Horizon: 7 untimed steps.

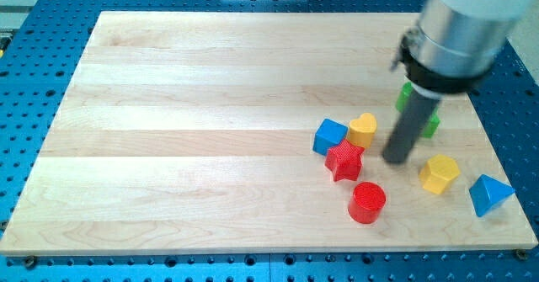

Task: Push the yellow heart at the center of the board

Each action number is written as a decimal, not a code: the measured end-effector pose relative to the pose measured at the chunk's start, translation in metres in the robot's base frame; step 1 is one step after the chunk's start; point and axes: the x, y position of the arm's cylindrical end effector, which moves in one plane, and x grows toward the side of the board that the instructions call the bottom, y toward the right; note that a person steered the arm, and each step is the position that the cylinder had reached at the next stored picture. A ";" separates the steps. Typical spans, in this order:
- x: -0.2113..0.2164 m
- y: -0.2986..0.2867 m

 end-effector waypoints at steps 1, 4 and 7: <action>-0.039 -0.051; -0.040 -0.118; -0.012 -0.264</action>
